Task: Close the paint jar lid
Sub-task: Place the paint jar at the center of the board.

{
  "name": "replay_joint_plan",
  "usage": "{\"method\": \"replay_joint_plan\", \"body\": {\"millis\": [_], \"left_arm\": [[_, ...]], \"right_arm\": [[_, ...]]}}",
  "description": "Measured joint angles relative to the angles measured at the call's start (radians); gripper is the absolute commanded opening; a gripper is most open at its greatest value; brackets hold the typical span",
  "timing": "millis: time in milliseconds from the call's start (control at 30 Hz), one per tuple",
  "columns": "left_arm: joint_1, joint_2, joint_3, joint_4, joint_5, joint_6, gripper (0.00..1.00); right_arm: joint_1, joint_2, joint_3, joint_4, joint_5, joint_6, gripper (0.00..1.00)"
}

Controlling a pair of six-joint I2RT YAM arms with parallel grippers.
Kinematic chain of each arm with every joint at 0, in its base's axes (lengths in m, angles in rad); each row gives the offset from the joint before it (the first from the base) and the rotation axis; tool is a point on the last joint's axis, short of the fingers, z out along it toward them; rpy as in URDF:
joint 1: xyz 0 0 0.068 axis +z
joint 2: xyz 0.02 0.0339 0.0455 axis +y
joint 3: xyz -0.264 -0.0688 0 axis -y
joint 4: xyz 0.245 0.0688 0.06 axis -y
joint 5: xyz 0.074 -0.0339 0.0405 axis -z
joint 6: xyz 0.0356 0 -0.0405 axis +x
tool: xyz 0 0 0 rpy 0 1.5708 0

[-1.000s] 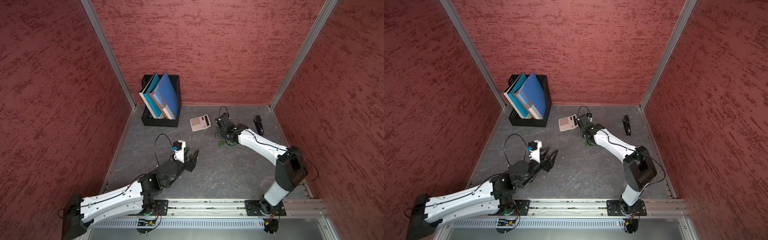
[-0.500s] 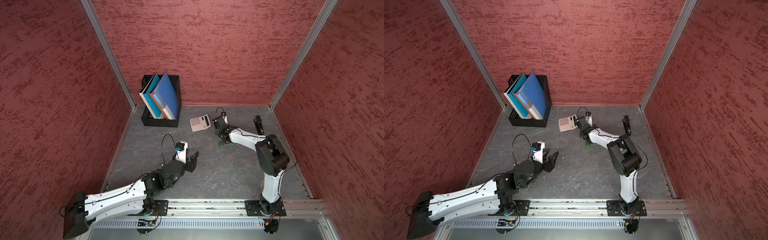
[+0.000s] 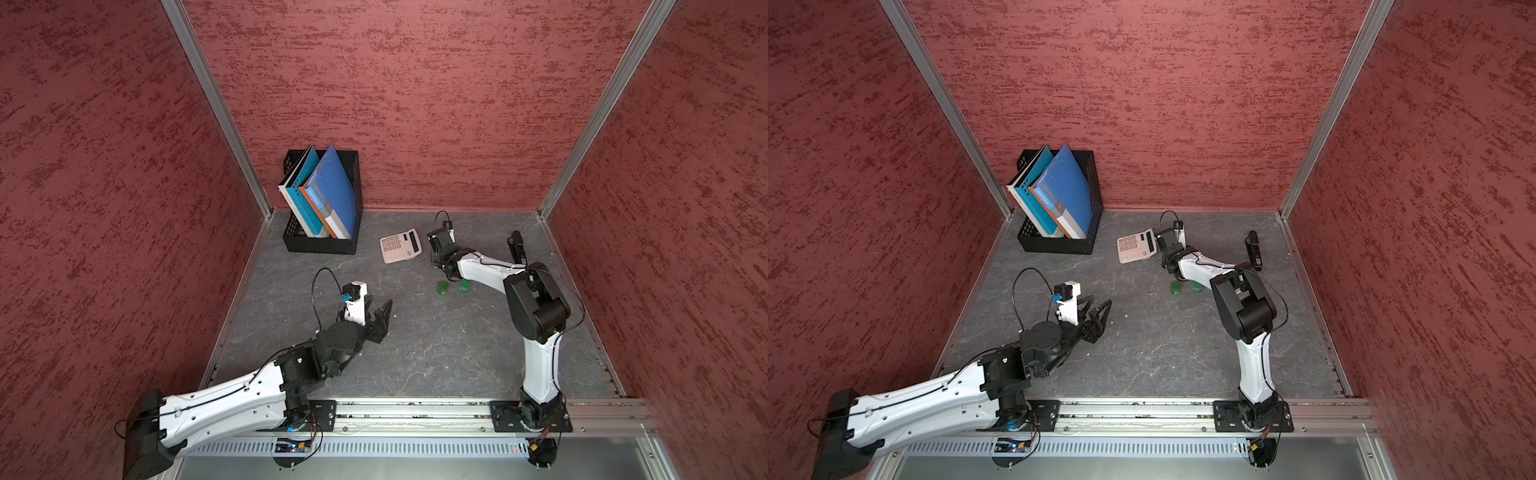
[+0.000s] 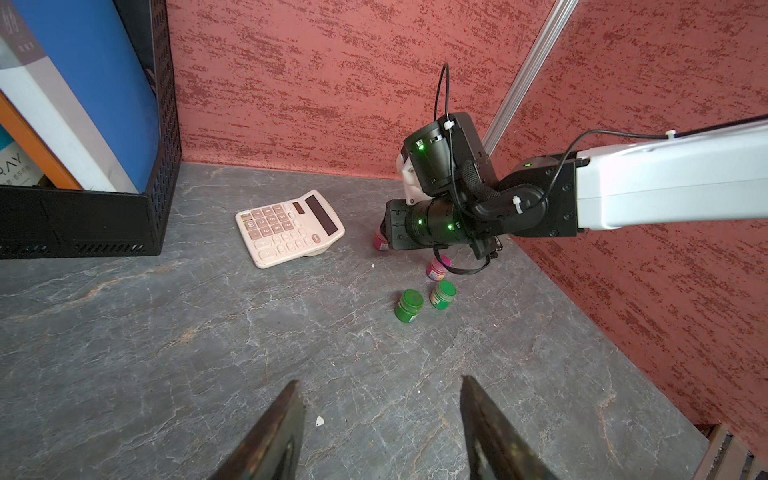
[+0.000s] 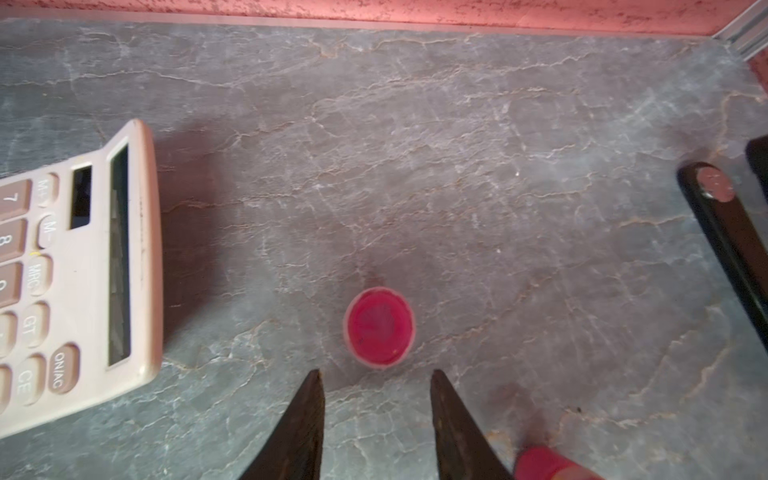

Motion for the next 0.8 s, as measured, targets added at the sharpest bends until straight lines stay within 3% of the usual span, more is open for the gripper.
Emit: {"method": "replay_joint_plan", "body": {"millis": [367, 433, 467, 533, 600, 633, 667, 800], "left_arm": [[0.0, -0.01, 0.001, -0.031, -0.003, -0.013, 0.62], [0.002, 0.006, 0.005, -0.03, -0.003, -0.011, 0.68], [0.005, 0.022, 0.015, -0.035, -0.002, -0.011, 0.76], [0.011, 0.056, 0.05, -0.065, -0.006, -0.01, 0.98], [0.028, 0.085, 0.093, -0.092, -0.013, 0.005, 1.0], [0.042, 0.092, 0.112, -0.102, -0.016, 0.011, 1.0], [0.065, 0.098, 0.129, -0.107, -0.017, 0.017, 1.0], [0.21, 0.113, 0.15, -0.089, 0.042, 0.039, 1.0]], "right_arm": [[0.0, -0.003, 0.0, -0.019, -0.044, 0.016, 0.44], [0.0, -0.032, -0.01, -0.03, -0.065, 0.019, 0.46], [0.0, -0.06, -0.02, -0.04, -0.08, 0.021, 0.48], [0.0, -0.132, -0.049, -0.054, -0.115, 0.027, 0.55], [0.0, -0.229, -0.092, -0.061, -0.149, 0.036, 0.67], [0.0, -0.27, -0.114, -0.061, -0.161, 0.037, 0.79], [0.0, -0.322, -0.141, -0.063, -0.171, 0.039, 0.98], [0.0, -0.479, -0.238, -0.069, -0.188, 0.04, 0.99]]}}
